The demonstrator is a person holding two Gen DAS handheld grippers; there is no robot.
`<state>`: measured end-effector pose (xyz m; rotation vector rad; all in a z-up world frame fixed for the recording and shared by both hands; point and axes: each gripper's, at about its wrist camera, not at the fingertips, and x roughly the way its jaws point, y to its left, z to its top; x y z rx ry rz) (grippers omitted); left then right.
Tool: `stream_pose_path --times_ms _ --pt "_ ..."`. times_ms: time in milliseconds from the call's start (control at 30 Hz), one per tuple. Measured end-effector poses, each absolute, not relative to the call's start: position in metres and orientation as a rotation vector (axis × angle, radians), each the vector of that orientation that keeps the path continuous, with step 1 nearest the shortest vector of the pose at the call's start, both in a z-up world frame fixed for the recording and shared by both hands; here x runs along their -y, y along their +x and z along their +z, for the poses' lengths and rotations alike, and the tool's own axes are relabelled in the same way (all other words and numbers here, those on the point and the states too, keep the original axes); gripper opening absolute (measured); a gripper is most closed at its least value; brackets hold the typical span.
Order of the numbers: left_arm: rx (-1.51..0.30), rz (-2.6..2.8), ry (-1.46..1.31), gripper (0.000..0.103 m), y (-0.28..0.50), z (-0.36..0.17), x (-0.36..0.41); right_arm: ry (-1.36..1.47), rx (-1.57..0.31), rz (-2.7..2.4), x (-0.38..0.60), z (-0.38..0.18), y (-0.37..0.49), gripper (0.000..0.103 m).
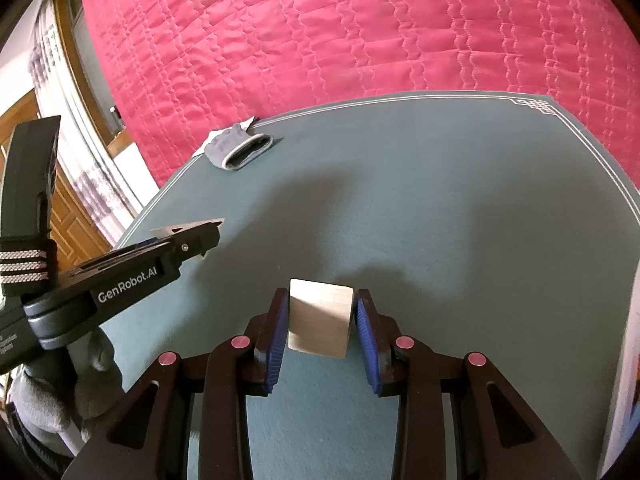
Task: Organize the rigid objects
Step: 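Carry both held blocks over to the clear bowl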
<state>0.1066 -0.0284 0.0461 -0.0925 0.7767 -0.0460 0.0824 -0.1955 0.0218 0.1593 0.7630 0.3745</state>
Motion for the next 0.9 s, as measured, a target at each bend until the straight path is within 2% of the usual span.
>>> stream_pose_path --times_ms 900 --pt "-0.736 -0.073 0.012 0.031 0.093 0.05 0.061 0.226 -0.672 0.22 0.289 0.062 -0.011 0.034"
